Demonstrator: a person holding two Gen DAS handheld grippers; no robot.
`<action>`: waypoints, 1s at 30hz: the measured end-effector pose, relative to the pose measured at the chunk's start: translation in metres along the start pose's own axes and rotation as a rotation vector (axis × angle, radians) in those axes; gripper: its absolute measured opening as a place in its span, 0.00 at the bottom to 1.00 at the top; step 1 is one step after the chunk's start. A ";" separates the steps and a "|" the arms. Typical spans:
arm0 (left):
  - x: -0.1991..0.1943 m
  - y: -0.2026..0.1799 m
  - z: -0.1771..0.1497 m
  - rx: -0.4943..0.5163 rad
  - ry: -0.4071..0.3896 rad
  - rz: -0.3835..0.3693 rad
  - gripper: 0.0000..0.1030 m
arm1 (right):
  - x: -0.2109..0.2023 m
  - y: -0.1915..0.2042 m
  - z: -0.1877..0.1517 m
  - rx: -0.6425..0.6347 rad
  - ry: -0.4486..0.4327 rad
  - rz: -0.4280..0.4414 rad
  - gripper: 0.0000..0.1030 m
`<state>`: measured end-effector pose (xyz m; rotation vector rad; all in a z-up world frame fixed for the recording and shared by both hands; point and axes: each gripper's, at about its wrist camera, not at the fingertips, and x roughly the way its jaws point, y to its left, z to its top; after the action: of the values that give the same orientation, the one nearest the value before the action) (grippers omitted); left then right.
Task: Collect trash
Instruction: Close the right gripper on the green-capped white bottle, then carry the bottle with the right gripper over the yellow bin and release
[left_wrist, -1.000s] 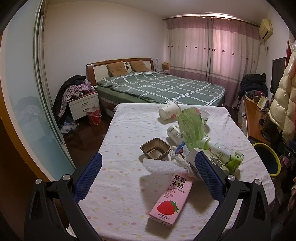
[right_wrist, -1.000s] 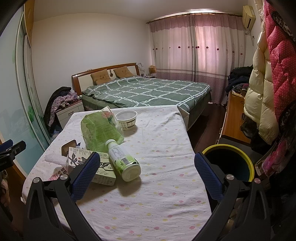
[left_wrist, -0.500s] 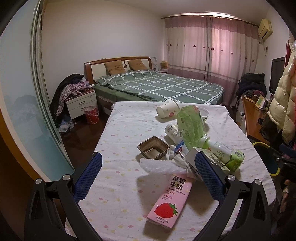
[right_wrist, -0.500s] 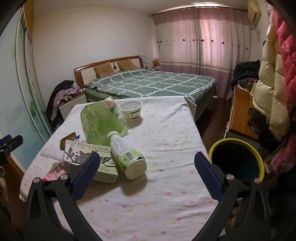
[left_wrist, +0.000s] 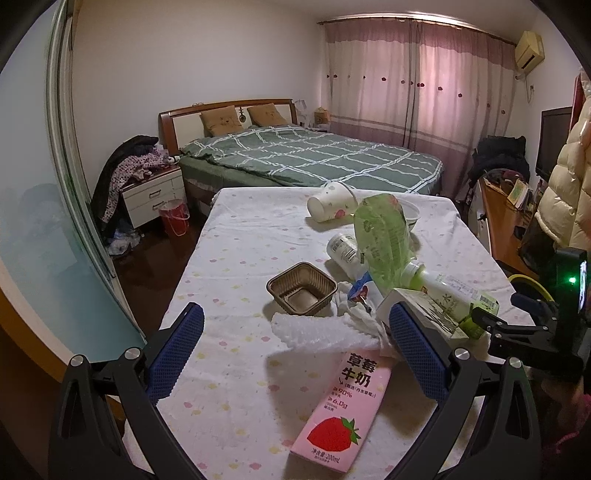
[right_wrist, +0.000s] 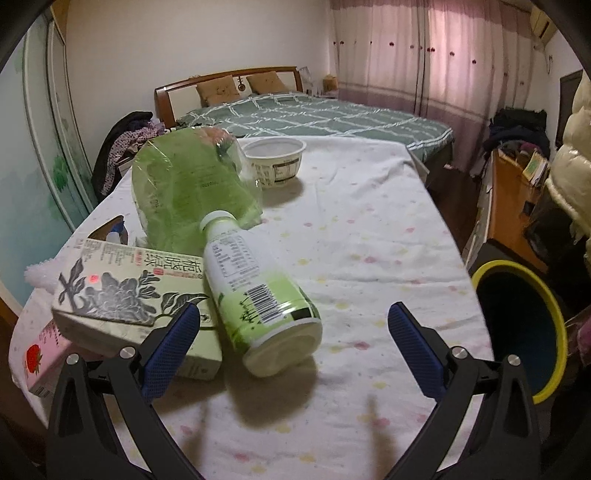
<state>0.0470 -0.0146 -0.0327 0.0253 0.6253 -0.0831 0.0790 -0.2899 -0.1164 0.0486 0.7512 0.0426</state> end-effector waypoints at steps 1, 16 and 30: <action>0.001 0.000 0.001 0.000 0.002 -0.002 0.96 | 0.003 -0.001 0.001 0.000 0.004 0.004 0.94; 0.010 -0.011 0.003 0.019 0.010 -0.035 0.96 | -0.012 0.001 0.007 0.003 -0.016 0.133 0.53; 0.017 -0.035 -0.004 0.059 0.030 -0.080 0.96 | -0.065 -0.052 0.013 0.131 -0.113 0.078 0.51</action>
<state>0.0554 -0.0509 -0.0458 0.0587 0.6538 -0.1784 0.0416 -0.3457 -0.0662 0.2037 0.6377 0.0644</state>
